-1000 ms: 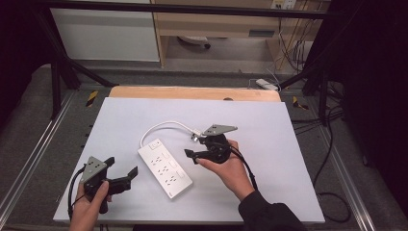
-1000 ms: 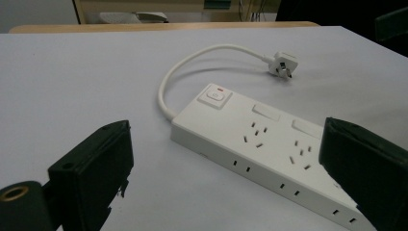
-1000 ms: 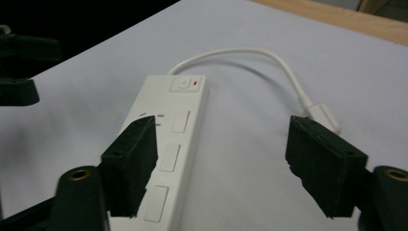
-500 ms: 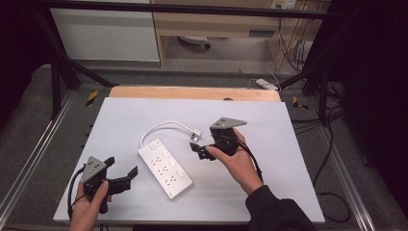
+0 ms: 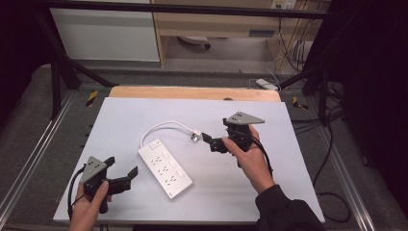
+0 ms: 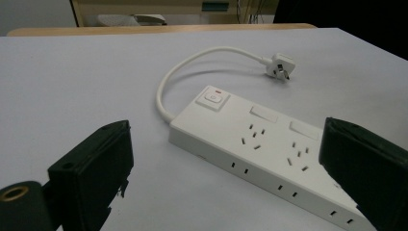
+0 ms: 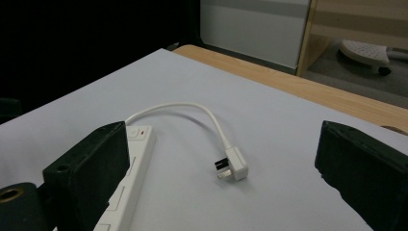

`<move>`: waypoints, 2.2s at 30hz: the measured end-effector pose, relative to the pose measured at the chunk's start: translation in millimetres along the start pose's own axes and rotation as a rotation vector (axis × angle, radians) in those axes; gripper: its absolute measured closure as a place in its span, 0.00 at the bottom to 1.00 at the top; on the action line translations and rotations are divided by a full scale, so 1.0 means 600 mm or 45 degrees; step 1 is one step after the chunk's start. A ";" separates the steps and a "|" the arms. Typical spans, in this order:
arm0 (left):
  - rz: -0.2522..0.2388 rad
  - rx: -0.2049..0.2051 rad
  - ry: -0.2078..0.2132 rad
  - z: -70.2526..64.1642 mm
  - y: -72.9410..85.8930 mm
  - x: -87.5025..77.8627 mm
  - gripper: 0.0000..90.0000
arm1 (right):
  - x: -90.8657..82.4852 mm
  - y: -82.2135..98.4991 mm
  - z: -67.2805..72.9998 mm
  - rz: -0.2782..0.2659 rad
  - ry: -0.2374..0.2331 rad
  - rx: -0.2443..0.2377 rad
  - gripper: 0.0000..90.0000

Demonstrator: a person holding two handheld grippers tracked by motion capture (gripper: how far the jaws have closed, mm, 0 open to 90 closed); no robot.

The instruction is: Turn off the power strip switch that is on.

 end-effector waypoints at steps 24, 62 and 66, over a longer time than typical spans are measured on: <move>0.003 0.013 -0.001 0.001 0.002 -0.002 0.05 | -0.087 0.003 -0.117 -0.183 0.167 0.028 0.06; -0.001 0.020 0.005 0.000 0.001 -0.001 0.05 | -0.157 0.166 -0.255 -0.141 0.398 0.149 0.04; -0.005 0.022 0.006 -0.001 0.001 -0.001 0.05 | -0.153 0.181 -0.251 -0.121 0.394 0.146 0.04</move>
Point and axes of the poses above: each handheld gripper's, and its own axes: x roughly forward along the jaws, y roughly out of its underside, z roughly to its left, the point moved 10 cm from there along x, roughly forward along the jaws, and after that the axes turned 15 degrees about y, right-handed, at the moved point
